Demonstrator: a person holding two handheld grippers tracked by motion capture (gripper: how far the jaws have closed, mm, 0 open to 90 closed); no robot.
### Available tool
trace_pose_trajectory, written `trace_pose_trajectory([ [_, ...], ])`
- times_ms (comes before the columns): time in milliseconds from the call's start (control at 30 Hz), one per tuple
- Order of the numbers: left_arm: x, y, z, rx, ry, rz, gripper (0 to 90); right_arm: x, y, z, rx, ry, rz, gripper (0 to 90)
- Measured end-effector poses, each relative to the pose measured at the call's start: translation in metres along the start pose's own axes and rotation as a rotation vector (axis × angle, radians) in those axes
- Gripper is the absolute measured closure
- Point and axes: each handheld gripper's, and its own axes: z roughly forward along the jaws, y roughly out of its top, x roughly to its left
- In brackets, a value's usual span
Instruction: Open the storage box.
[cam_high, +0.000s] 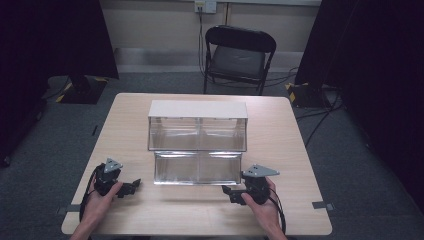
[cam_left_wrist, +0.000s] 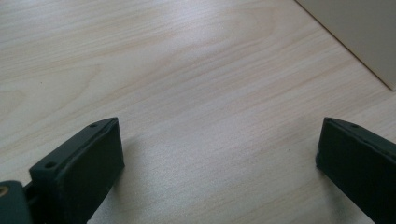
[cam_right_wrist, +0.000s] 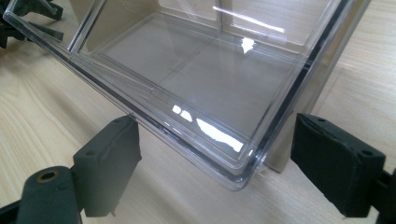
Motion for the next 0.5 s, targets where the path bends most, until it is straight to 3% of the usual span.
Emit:
trace_pose_trajectory([
  [500,0.0000,0.0000,0.0000,0.000,0.000,0.000,0.3,0.0013,0.0001,-0.0011,0.001,-0.009,-0.013,14.9],
])
